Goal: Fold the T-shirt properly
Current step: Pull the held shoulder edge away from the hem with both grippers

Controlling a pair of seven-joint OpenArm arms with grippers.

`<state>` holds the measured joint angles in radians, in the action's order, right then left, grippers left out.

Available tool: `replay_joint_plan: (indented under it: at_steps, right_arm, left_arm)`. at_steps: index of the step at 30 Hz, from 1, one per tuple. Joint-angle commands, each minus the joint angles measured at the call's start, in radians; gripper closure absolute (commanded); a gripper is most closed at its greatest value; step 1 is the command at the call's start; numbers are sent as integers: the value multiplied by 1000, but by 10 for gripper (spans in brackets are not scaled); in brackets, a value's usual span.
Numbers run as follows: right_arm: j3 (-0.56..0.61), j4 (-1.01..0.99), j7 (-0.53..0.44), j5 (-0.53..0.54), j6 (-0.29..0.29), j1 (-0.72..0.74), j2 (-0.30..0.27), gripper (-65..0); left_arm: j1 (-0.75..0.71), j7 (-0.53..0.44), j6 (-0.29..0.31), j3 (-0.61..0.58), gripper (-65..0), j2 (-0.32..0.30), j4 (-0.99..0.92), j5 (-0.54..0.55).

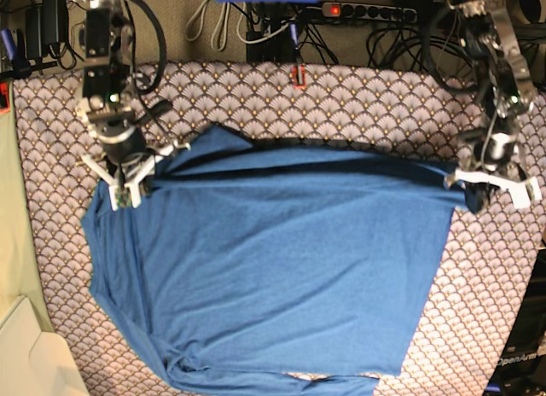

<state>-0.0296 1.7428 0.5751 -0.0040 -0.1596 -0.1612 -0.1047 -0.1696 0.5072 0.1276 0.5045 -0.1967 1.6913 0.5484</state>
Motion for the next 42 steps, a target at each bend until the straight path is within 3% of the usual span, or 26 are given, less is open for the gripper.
replay_joint_plan:
  at_steps: [1, 23, 42]
  right_arm:
    - [-2, 9, -23, -1, 7, 19, -8, 0]
    - [7, -102, -23, -1, 5, 142, -8, 0]
    - [9, -142, -25, -1, 4, 151, -8, 0]
  left_arm:
    - [9, -23, 2, 7, -14, -13, 17, 9]
    - [68, -17, 1, 72, -15, -11, -87, 9]
    - [104, -17, 1, 69, -18, -13, -165, 9]
